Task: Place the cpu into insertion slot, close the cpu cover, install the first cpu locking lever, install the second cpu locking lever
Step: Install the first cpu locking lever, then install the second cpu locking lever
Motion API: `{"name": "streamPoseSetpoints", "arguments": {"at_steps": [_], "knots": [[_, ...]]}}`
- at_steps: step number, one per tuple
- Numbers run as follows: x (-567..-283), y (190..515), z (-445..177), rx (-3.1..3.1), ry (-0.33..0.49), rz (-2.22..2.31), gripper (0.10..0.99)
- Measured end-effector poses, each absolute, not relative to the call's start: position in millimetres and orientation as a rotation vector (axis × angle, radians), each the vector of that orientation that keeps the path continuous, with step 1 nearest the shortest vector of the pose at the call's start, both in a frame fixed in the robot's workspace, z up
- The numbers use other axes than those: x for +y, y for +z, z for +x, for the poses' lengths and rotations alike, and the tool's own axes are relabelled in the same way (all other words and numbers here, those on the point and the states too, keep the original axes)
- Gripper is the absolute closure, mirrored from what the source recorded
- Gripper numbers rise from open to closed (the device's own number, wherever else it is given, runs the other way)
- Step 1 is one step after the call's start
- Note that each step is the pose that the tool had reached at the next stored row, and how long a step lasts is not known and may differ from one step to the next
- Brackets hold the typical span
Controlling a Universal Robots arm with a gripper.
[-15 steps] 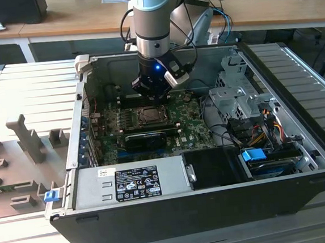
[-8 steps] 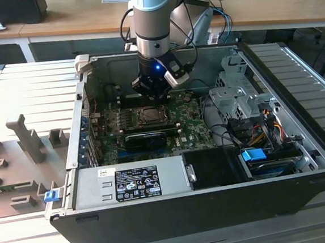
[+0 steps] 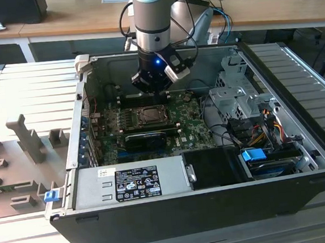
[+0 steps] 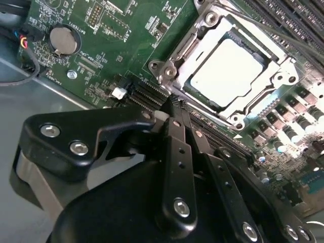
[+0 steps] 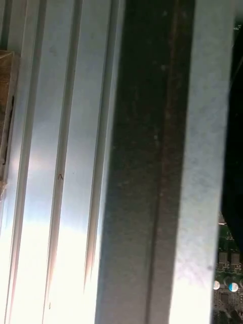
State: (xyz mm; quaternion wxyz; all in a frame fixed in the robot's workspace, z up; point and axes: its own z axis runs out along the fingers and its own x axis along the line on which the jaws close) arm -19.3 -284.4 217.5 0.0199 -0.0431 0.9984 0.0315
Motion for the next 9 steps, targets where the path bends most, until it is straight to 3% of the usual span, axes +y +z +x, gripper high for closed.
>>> {"name": "streamPoseSetpoints", "arguments": {"at_steps": [9], "knots": [[-288.0, 217.5, -19.3, 3.097, 0.098, -0.134, 0.98]]}}
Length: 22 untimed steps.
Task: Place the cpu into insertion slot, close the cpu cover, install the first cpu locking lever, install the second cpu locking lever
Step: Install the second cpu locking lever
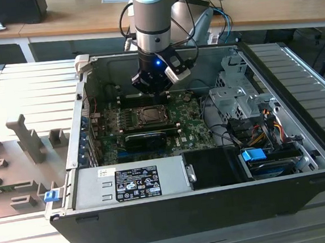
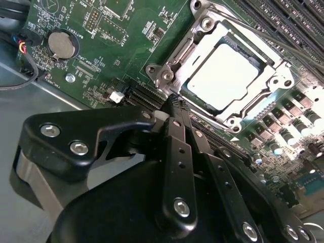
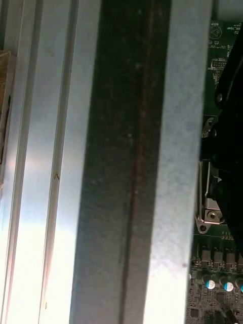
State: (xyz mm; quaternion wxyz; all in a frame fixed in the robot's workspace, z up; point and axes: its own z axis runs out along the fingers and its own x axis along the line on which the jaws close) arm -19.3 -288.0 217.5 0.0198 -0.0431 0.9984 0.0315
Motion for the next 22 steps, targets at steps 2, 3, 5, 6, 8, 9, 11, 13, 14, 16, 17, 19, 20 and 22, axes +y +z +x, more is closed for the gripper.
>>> {"name": "streamPoseSetpoints", "arguments": {"at_steps": [2, 3, 5, 6, 8, 9, 11, 13, 14, 16, 17, 19, 20, 22], "knots": [[-290.1, 217.5, -19.3, 3.097, 0.098, -0.134, 0.98], [-292.5, 217.5, -19.3, 3.097, 0.098, -0.134, 0.98], [-292.8, 218.7, -19.3, 3.097, 0.098, -0.134, 0.98], [-292.8, 219.7, -19.3, 3.097, 0.098, -0.134, 0.98], [-293.0, 221.6, -19.3, 3.097, 0.098, -0.134, 0.98], [-293.1, 221.6, -19.3, 3.097, 0.098, -0.134, 0.98], [-294.2, 221.6, -19.3, 3.097, 0.098, -0.134, 0.98], [-295.3, 221.5, -19.3, 3.097, 0.098, -0.134, 0.98], [-296.3, 221.6, -19.3, 3.097, 0.098, -0.134, 0.98], [-297.2, 221.5, -19.3, 3.097, 0.098, -0.134, 0.98], [-297.9, 221.5, -19.3, 3.097, 0.098, -0.134, 0.98], [-299.0, 221.5, -19.3, 3.097, 0.098, -0.134, 0.98], [-299.6, 221.5, -19.3, 3.097, 0.098, -0.134, 0.98], [-300.3, 221.5, -19.3, 3.097, 0.098, -0.134, 0.98]]}}
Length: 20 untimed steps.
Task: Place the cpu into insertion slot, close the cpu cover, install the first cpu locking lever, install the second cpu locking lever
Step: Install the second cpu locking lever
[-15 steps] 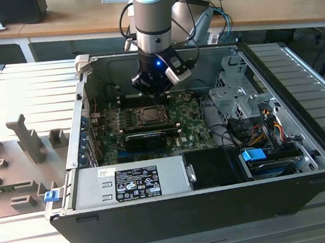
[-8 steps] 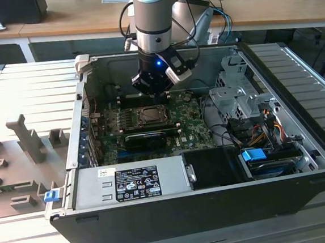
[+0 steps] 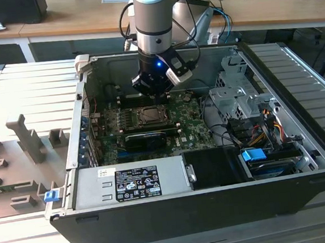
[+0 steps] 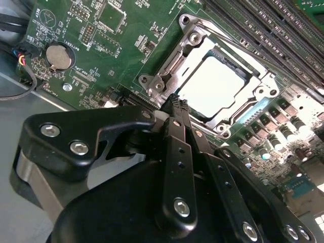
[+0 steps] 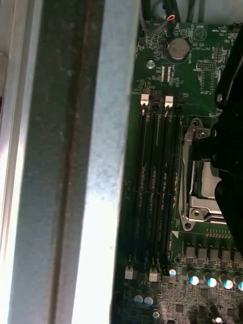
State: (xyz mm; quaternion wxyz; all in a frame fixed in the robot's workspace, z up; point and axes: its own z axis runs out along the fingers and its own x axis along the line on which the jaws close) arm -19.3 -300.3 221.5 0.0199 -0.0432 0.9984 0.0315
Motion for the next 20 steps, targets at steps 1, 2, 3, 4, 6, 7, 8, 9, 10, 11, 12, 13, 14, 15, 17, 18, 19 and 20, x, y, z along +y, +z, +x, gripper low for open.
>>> {"name": "streamPoseSetpoints", "arguments": {"at_steps": [1, 2, 3, 4, 6, 7, 8, 9, 10, 11, 12, 13, 14, 15, 17, 18, 19, 20], "knots": [[-300.6, 221.5, -19.3, 3.097, 0.098, -0.134, 0.98], [-300.7, 221.9, -19.3, 3.098, 0.097, -0.134, 0.98], [-300.8, 222.6, -19.3, 3.098, 0.098, -0.134, 0.98], [-300.8, 224.6, -19.3, 3.098, 0.098, -0.134, 0.98], [-300.9, 226.7, -19.3, 3.097, 0.098, -0.134, 0.98], [-301.1, 226.7, -19.2, 3.097, 0.098, -0.134, 0.98], [-301.8, 226.9, -19.2, 3.097, 0.098, -0.134, 0.98], [-302.6, 226.8, -19.3, 3.097, 0.098, -0.134, 0.98], [-303.7, 226.8, -19.3, 3.097, 0.098, -0.134, 0.98], [-304.4, 226.8, -19.3, 3.097, 0.098, -0.134, 0.98], [-304.9, 226.8, -19.3, 3.097, 0.098, -0.134, 0.98], [-305.7, 226.8, -19.3, 3.097, 0.098, -0.134, 0.98], [-306.4, 226.8, -19.3, 3.097, 0.098, -0.134, 0.98], [-307.6, 226.8, -19.3, 3.097, 0.098, -0.134, 0.98], [-309.7, 226.8, -19.3, 3.097, 0.098, -0.134, 0.98], [-310.4, 226.8, -19.3, 3.097, 0.098, -0.134, 0.98], [-310.8, 226.8, -19.3, 3.097, 0.098, -0.134, 0.98], [-310.9, 226.8, -19.3, 3.097, 0.098, -0.134, 0.98]]}}
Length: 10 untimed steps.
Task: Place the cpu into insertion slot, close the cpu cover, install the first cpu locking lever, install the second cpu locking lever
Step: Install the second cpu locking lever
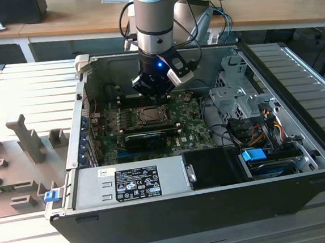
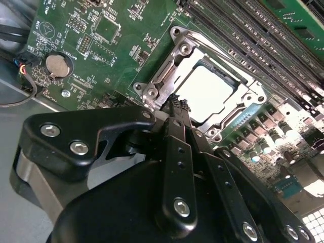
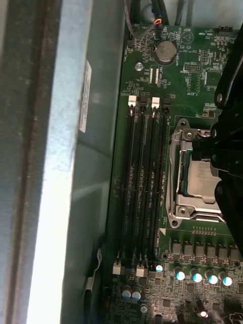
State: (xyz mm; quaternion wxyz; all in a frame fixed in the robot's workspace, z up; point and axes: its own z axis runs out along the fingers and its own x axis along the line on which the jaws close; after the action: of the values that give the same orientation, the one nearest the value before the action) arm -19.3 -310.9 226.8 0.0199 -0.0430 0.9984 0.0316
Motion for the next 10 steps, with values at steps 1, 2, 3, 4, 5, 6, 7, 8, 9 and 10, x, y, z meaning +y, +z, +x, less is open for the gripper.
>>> {"name": "streamPoseSetpoints", "arguments": {"at_steps": [1, 2, 3, 4, 5, 6, 7, 8, 9, 10], "knots": [[-311.0, 227.1, -19.3, 3.098, 0.098, -0.133, 0.98], [-311.1, 227.9, -19.3, 3.098, 0.098, -0.134, 0.98], [-311.0, 229.7, -19.3, 3.097, 0.098, -0.134, 0.98], [-311.0, 232.7, -19.3, 3.097, 0.098, -0.134, 0.98], [-311.0, 236.3, -19.3, 3.097, 0.098, -0.134, 0.98], [-311.0, 239.0, -19.3, 3.097, 0.098, -0.134, 0.98], [-311.1, 239.5, -19.3, 3.097, 0.098, -0.134, 0.98], [-311.4, 239.5, -19.3, 3.097, 0.098, -0.134, 0.98], [-311.8, 239.6, -19.2, 3.097, 0.098, -0.134, 0.98], [-312.5, 239.6, -19.3, 3.097, 0.098, -0.134, 0.98]]}}
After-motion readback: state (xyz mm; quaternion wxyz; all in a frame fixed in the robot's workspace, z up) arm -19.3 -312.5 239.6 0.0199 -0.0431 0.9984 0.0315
